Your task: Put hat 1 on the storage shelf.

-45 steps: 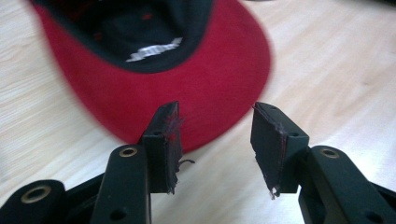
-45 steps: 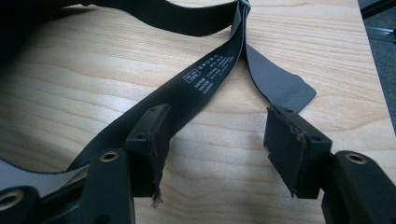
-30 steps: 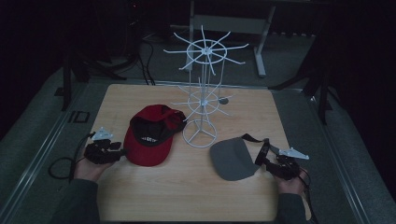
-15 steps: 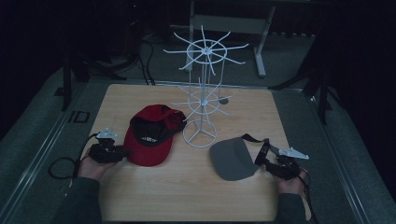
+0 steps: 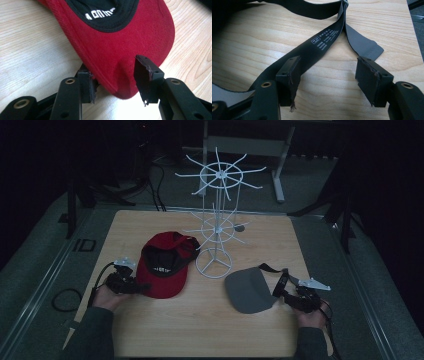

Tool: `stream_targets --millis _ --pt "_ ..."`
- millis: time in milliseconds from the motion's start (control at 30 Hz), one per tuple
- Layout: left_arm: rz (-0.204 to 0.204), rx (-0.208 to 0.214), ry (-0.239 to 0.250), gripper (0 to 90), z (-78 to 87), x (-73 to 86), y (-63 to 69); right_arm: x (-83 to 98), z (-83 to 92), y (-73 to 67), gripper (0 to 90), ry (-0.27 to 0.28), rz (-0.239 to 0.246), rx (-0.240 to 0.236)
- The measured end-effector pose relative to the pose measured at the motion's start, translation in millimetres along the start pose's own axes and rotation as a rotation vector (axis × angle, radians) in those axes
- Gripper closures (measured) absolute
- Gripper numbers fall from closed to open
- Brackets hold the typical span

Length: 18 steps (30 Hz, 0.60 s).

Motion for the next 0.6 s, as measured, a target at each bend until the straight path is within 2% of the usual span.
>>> stream_targets --millis 200,233,267,300,400,433,600 --pt "-0.021 0.014 -0.05 52.7 -14.4 -1.0 2.2 0.0 0.0 0.0 36.8 0.0 0.0 0.0" --pt "-0.02 0.046 -0.06 52.7 -18.1 -2.2 4.2 0.0 0.0 0.0 36.7 0.0 0.0 0.0" --pt "-0.02 0.046 -0.06 52.8 -18.1 -2.2 4.2 0.0 0.0 0.0 36.7 0.0 0.0 0.0" --pt "-0.021 0.075 -0.068 53.0 -20.7 -2.8 5.6 0.0 -0.1 0.0 36.7 0.0 0.001 0.0" --pt "-0.01 0.103 -0.075 55.4 -21.3 -3.5 6.4 0.0 -0.1 0.0 36.4 -0.001 0.001 -0.001" --pt "-0.016 0.128 -0.064 62.5 -19.2 -5.1 9.5 0.0 -0.2 0.0 36.3 -0.001 0.002 -0.001" --pt "-0.05 0.117 -0.051 72.9 -13.8 -6.9 16.3 0.0 -0.2 -0.1 36.2 0.0 0.002 -0.002"
Point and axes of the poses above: each handheld gripper's, and its own axes: z roughly backward along the jaws, x roughly out of its underside, y roughly to its right, the point moved 8 cm from there along -z, roughly forward along the jaws, and after that the axes turned 2 degrees about -y, right-handed, at the moved point
